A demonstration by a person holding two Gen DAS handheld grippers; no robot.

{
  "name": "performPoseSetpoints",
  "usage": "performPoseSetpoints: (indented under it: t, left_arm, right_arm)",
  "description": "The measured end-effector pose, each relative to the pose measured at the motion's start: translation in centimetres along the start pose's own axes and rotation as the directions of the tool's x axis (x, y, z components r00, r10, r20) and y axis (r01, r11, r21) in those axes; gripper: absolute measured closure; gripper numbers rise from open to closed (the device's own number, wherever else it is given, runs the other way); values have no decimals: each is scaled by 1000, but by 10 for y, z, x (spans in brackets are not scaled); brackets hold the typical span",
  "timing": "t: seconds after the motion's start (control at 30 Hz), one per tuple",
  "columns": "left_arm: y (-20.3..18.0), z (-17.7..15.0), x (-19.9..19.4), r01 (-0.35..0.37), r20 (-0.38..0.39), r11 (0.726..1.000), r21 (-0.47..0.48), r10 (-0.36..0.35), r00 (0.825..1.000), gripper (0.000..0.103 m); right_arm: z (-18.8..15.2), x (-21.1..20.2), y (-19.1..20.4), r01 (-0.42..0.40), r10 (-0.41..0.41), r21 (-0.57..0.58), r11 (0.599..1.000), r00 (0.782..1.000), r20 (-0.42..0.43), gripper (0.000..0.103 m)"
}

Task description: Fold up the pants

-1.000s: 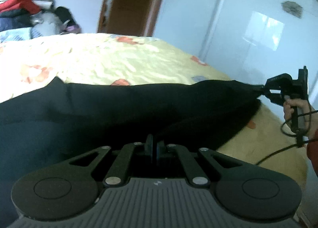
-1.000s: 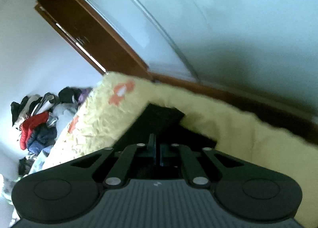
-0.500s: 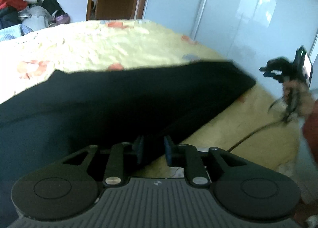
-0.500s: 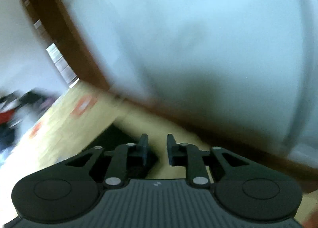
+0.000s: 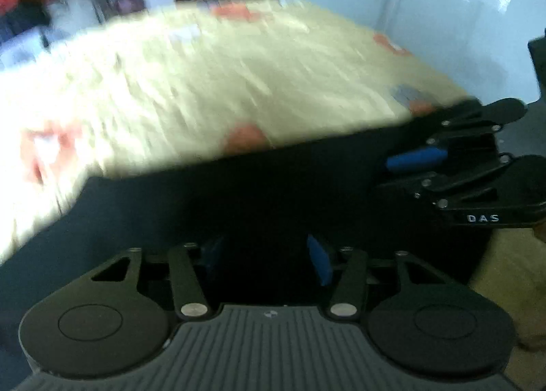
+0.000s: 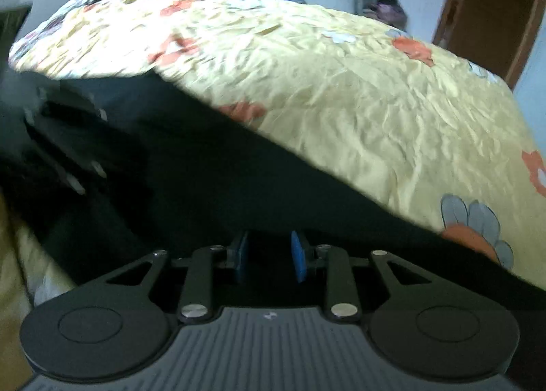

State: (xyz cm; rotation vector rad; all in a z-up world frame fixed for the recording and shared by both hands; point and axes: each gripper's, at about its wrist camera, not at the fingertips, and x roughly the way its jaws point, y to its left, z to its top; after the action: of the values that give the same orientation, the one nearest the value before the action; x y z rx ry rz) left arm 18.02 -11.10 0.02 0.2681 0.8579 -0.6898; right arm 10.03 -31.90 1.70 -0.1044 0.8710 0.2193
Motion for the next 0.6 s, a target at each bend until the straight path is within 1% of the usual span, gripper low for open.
performPoseSetpoints:
  t: [0.03, 0.07, 0.1, 0.17, 0.2, 0.23, 0.27, 0.3, 0.37, 0.4, 0.43, 0.47, 0.5, 0.53, 0.6]
  left_arm:
    - [4, 4, 5, -20, 8, 1000, -6, 20, 1000, 46]
    - [8, 10, 12, -51, 27, 998, -35, 52, 998, 46]
    - [12, 14, 16, -78, 38, 995, -57, 80, 996, 47]
    - [14, 18, 12, -129, 60, 988, -82, 134, 989, 51]
    - [14, 15, 3, -134, 83, 987, -85, 141, 987, 51]
    - [12, 12, -6, -125, 105, 989, -80, 133, 985, 50]
    - [9, 7, -15, -117, 115, 991, -70, 125, 985, 45]
    - [6, 2, -22, -109, 111, 992, -61, 116, 987, 40]
    - [0, -7, -27, -78, 87, 996, -45, 82, 993, 35]
    - [-2, -10, -24, -58, 69, 997, -46, 61, 996, 34]
    - [-6, -11, -16, -50, 50, 998, -47, 52, 997, 34]
    - [-8, -12, -10, -61, 31, 997, -50, 62, 998, 35]
    - [-14, -11, -5, -89, 25, 994, -56, 91, 996, 36]
    - [-21, -12, -7, -106, 46, 993, -57, 108, 993, 38]
    - [-34, -18, -19, -69, 81, 997, -25, 71, 994, 35]
  right_arm:
    - [7, 6, -4, 30, -30, 8, 1000, 999, 13, 76]
    - [10, 13, -8, 54, -55, 16, 998, 998, 21, 76]
    - [13, 18, -16, 61, -63, 45, 997, 997, 44, 76]
    - [20, 22, -29, 51, -59, 130, 990, 996, 60, 76]
    - [21, 18, -32, 70, -80, 145, 987, 994, 68, 76]
    - [19, 10, -31, 95, -107, 137, 986, 991, 83, 76]
    - [15, -1, -28, 101, -112, 120, 988, 989, 96, 76]
    - [8, -10, -25, 85, -95, 104, 991, 991, 91, 76]
    - [-4, -12, -19, 57, -59, 64, 996, 998, 36, 75]
    - [-10, -9, -19, 63, -63, 53, 997, 998, 9, 76]
    - [-15, -6, -21, 65, -66, 62, 996, 998, 24, 72]
    - [-15, -4, -28, 51, -56, 112, 992, 998, 40, 69]
    - [-14, -3, -36, 39, -49, 165, 985, 997, 59, 69]
    - [-11, -1, -44, 38, -56, 218, 975, 996, 75, 69]
    - [-11, -6, -53, 28, -60, 283, 959, 993, 105, 69]
